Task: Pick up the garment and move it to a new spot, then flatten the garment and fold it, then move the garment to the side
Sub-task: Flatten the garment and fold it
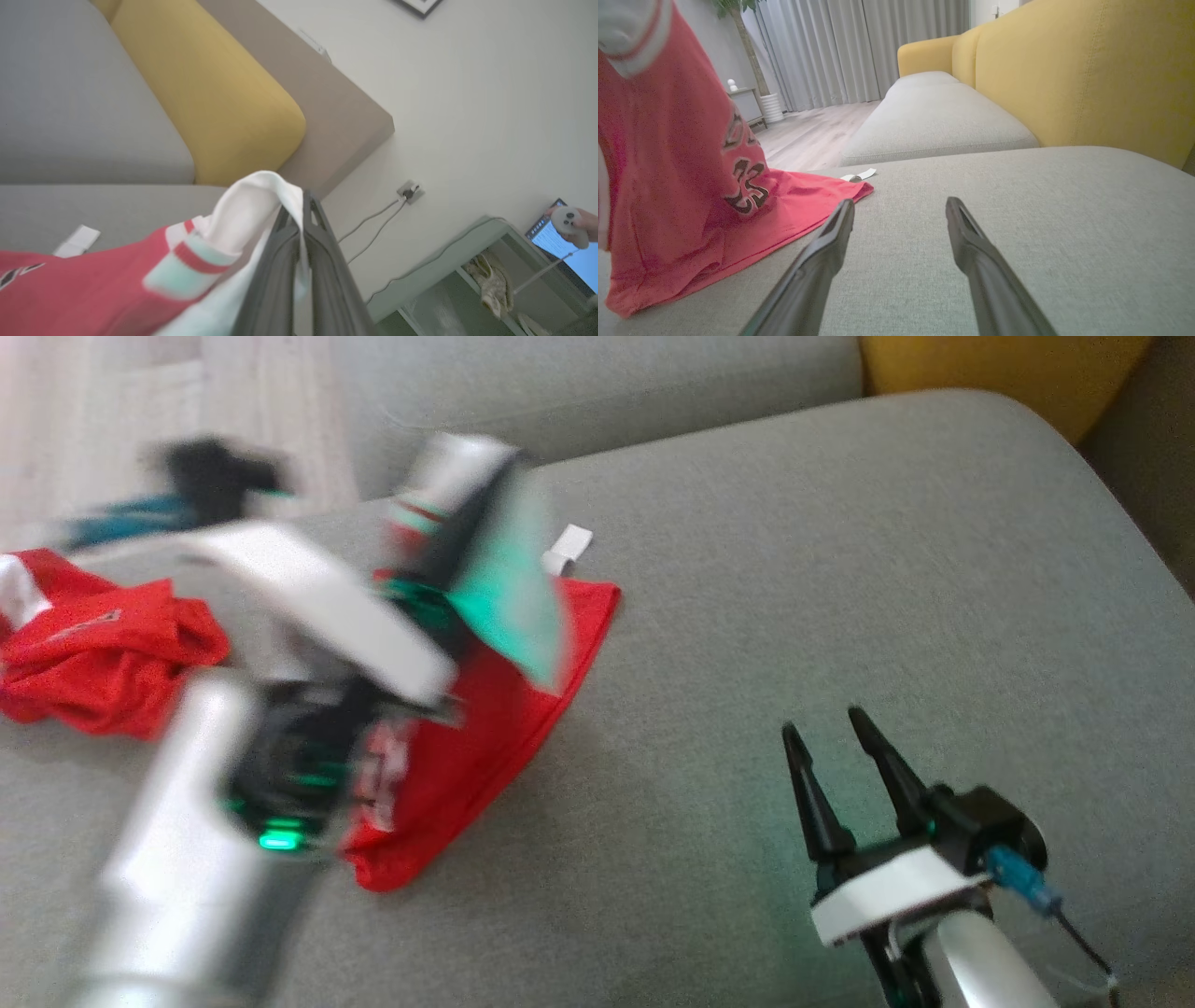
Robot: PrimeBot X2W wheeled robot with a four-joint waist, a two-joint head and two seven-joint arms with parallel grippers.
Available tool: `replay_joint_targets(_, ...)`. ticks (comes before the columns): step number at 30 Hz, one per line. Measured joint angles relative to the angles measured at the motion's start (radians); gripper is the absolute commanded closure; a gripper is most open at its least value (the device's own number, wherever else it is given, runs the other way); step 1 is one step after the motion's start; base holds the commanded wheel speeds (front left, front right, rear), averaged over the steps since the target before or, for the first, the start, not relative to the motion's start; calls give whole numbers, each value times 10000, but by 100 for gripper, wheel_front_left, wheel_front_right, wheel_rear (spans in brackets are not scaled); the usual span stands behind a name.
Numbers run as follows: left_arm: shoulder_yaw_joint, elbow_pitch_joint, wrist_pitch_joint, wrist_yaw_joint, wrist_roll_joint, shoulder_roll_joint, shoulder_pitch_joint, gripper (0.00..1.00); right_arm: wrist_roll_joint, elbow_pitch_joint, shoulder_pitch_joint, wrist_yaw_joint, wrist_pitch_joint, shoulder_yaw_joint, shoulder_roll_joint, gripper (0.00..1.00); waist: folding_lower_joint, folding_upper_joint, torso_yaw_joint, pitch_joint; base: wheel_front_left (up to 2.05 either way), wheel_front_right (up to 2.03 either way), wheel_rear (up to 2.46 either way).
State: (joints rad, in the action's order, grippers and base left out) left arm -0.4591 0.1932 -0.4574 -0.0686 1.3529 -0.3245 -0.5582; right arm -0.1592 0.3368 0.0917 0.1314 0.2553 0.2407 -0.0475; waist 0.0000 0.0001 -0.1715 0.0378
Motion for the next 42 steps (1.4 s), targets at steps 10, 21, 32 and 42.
replay_joint_targets(10, -2650, -3390, 780, 596, -1037, 2479, -394, 100, -523, -144, 623, 0, 0, 510, -6, 0, 0, 0, -1096, 626, 0, 0, 0)
replay_joint_targets(21, -4773, -5131, 2982, 1206, -2357, 2731, -1023, 0, -495, -174, 617, 0, 0, 247, -8, 0, 1, 0, -1709, 1071, 0, 0, 0)
replay_joint_targets(32, -5501, -5231, 4335, 309, -3979, 1651, -184, 0, -224, -190, 368, 0, 0, -113, -6, 0, -1, 0, -1015, 569, 0, 0, 0)
replay_joint_targets(42, -4236, -4987, 6217, -1766, -3916, -336, 2775, 0, 44, -215, -245, 0, 0, -472, -4, 0, -2, 0, -311, 159, 0, 0, 0)
